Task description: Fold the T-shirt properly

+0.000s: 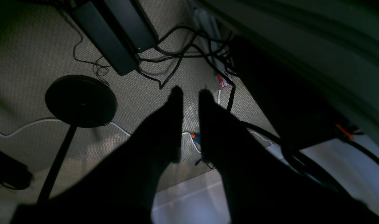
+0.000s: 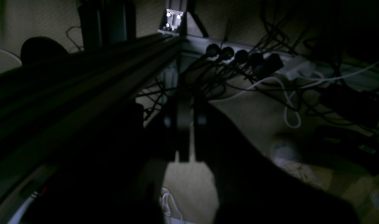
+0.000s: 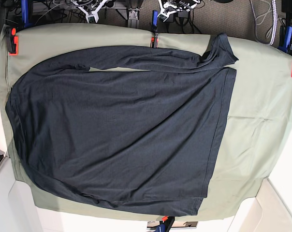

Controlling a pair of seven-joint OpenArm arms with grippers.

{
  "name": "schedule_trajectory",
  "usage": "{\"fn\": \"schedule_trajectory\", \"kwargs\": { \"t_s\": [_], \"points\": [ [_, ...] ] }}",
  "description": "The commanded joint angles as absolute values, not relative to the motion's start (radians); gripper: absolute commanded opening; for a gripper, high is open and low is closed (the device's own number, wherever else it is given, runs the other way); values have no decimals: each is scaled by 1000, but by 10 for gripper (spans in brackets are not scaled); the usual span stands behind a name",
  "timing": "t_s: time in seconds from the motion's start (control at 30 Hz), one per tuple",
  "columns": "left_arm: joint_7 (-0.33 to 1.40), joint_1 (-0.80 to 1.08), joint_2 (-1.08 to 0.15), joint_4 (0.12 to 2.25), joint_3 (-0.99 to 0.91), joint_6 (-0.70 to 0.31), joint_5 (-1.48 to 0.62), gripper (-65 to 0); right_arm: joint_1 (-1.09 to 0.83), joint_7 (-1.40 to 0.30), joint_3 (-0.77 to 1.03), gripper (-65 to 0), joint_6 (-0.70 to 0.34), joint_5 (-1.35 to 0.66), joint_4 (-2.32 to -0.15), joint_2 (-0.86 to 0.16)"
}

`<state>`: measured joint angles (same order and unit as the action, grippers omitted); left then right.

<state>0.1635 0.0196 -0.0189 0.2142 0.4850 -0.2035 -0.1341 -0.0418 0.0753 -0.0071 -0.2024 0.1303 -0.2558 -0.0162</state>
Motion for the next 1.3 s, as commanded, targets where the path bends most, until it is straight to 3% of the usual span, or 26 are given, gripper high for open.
{"fn": "schedule_trajectory", "kwargs": {
  "t_s": [0.0,0.8,1.13,1.27],
  "points": [
    [157,20,-17,219,487,-213,-134,-525,-45,90,-7,-633,-213,132,-263,-17],
    [153,136,-19,305,483,-213,-94,-525,-70,90,-7,-633,-213,132,-275,-20],
    [164,317,-72,571,483,-213,-9,-525,-242,90,-7,-633,-218,131,-511,-39],
    [184,402,-103,712,432,-213,-19,-524,-334,90,-7,-633,-292,131,-648,-67]
  ]
}}
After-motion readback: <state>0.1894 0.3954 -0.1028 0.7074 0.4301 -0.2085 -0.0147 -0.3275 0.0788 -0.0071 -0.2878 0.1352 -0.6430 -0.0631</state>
